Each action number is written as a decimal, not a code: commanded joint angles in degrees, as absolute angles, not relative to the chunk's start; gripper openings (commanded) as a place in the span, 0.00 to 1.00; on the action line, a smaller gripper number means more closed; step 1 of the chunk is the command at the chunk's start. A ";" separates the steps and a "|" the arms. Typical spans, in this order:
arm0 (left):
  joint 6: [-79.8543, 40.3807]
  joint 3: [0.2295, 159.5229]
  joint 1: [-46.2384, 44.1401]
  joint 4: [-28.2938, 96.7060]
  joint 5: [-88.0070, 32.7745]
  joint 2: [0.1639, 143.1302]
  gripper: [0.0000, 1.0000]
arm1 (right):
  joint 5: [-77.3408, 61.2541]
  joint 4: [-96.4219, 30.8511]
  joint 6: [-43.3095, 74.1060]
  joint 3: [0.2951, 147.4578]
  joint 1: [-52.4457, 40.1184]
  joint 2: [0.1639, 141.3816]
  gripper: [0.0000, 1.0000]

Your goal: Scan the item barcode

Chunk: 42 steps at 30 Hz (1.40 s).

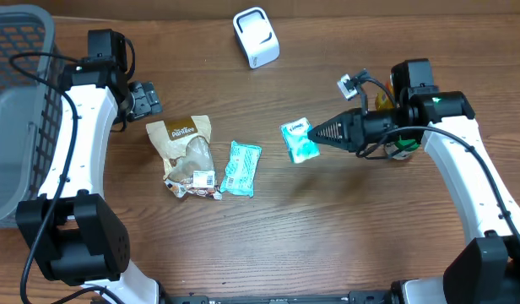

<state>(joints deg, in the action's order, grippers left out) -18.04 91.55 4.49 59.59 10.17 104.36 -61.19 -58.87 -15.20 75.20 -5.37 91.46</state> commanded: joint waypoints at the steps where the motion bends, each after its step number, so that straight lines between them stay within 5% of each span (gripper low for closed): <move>1: -17.80 92.01 4.10 59.55 10.90 103.39 1.00 | -41.60 -55.75 0.10 75.29 -8.86 90.02 0.04; 8: -17.80 92.01 4.12 59.55 10.92 103.39 1.00 | -24.73 -48.01 10.37 76.18 -18.24 90.02 0.04; 18: -17.80 92.01 4.05 59.55 10.90 103.39 1.00 | -16.64 -57.39 11.11 84.58 -20.25 90.98 0.04; 19: -17.80 92.01 4.05 59.55 10.90 103.39 1.00 | -16.16 -57.87 11.00 84.36 -20.27 91.55 0.10; 21: -17.80 92.01 4.05 59.55 10.92 103.39 1.00 | -16.03 -57.30 10.37 83.88 -20.45 93.54 0.43; 23: -17.80 92.01 4.05 59.55 10.92 103.39 1.00 | -15.68 -55.96 10.04 83.61 -20.62 95.85 0.50; 42: -17.80 92.01 4.05 59.55 10.90 103.39 1.00 | -16.73 -50.15 7.27 83.59 -21.91 112.66 0.47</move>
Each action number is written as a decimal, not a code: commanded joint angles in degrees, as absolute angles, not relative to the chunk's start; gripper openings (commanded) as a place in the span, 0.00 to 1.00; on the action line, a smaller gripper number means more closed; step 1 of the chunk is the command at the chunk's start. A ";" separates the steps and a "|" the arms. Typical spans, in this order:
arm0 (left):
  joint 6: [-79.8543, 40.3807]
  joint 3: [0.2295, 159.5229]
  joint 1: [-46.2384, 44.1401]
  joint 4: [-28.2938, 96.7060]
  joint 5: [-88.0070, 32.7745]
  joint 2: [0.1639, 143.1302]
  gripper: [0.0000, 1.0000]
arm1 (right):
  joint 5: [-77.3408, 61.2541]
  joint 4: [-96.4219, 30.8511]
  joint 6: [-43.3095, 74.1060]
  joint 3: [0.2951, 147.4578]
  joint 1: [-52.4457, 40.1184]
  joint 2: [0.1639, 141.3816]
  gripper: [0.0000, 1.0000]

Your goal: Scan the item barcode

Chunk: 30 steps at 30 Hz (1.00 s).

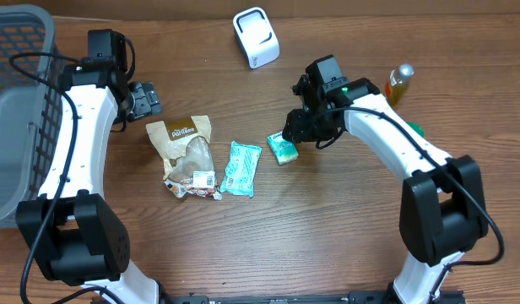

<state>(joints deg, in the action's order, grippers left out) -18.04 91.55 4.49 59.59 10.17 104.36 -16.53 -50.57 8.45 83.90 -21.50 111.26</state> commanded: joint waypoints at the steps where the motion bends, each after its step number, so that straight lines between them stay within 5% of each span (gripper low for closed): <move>1: -17.80 92.01 4.05 59.55 10.92 103.39 1.00 | -16.73 -50.15 7.25 83.59 -21.89 112.99 0.47; 22: -17.80 92.01 4.05 59.55 10.92 103.39 0.99 | -16.97 -48.25 10.20 83.59 -21.91 119.50 0.49; 30: -17.80 92.01 4.05 59.55 10.92 103.39 1.00 | -30.33 -49.93 12.27 83.59 -21.89 119.52 0.49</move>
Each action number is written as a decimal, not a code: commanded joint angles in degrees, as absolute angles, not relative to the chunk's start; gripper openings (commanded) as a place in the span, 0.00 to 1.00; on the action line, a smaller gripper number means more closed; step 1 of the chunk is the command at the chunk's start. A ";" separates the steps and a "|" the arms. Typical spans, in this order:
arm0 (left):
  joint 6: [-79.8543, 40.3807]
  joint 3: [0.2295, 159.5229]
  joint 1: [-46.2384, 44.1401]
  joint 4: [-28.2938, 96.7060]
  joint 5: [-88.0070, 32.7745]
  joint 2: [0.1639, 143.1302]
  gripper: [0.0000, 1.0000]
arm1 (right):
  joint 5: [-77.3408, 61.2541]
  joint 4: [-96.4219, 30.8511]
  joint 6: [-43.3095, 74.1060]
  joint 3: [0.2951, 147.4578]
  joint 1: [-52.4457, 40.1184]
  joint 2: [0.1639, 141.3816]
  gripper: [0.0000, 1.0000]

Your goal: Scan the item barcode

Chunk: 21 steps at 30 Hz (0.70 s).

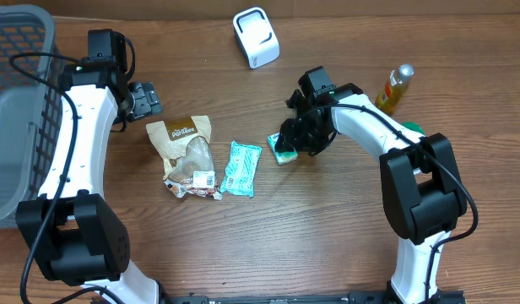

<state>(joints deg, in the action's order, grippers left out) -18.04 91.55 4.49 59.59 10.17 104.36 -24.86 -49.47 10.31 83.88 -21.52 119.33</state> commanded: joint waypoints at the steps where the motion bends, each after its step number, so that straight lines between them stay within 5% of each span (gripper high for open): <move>1: -17.80 92.01 4.05 59.55 10.92 103.39 1.00 | -30.35 -50.02 12.73 83.59 -21.89 119.52 0.49; 21: -17.80 92.01 4.05 59.55 10.90 103.39 1.00 | -22.04 -48.10 18.04 83.57 -21.67 119.70 0.41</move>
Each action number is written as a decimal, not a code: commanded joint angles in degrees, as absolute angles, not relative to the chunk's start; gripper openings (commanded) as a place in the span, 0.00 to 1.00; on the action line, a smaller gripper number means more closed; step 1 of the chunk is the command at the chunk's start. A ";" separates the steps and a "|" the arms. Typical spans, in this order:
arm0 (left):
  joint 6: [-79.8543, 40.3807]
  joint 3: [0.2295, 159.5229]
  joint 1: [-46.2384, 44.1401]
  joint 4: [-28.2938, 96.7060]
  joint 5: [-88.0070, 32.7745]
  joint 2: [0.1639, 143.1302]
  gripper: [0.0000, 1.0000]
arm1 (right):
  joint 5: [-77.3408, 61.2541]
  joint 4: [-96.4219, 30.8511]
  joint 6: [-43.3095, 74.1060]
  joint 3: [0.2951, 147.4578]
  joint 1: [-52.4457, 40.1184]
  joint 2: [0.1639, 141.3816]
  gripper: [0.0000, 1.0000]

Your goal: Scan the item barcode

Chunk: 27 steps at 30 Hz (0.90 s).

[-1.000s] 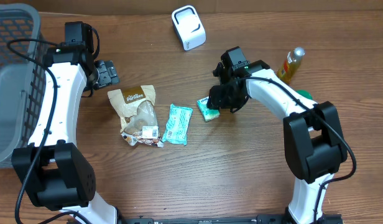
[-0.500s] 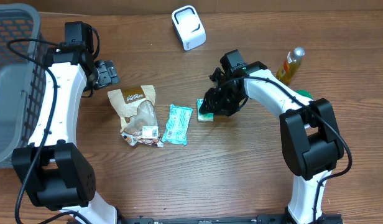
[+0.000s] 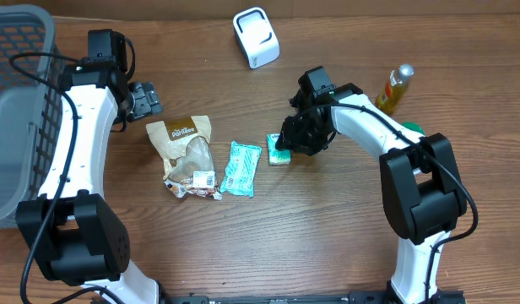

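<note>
A small green packet (image 3: 277, 150) lies on the table right of centre, partly hidden under my right gripper (image 3: 289, 145). That gripper points down onto the packet's right side; its wrist hides the jaws. The white scanner (image 3: 256, 36) stands at the back centre, well away from the packet. My left gripper (image 3: 147, 100) hovers at the back left, fingers apart and holding nothing, just above a brown snack bag (image 3: 184, 150). A teal packet (image 3: 241, 168) lies between the bag and the green packet.
A grey mesh basket (image 3: 19, 51) fills the far left edge. A yellow bottle (image 3: 395, 86) stands at the back right, with a green object (image 3: 413, 129) just below it behind the right arm.
The right gripper has shifted slightly left over the green packet, which now shows less of itself. The left arm and the other items are unchanged.
The right gripper first held the green packet off the table, right of centre, with the arm stretched out from the right. Then arm and packet were lower and further left, near the teal packet. The gripper has stayed down on the packet there since.
</note>
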<state>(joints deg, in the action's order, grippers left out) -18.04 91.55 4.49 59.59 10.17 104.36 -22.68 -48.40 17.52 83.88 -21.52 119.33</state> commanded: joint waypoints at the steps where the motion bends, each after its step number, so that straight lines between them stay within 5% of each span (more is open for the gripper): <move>1: -17.80 92.01 4.05 59.55 10.92 103.39 0.99 | -22.06 -48.10 18.04 83.57 -21.67 119.72 0.41; 11: -17.80 92.01 4.05 59.55 10.90 103.39 1.00 | -21.91 -46.02 18.04 81.08 -21.67 119.72 0.35; 24: -17.80 92.01 4.05 59.55 10.90 103.39 1.00 | -24.71 -44.23 16.10 80.38 -21.45 119.50 0.04; 27: -17.80 92.01 4.05 59.55 10.92 103.39 1.00 | -24.67 -45.56 16.27 83.05 -20.36 117.45 0.04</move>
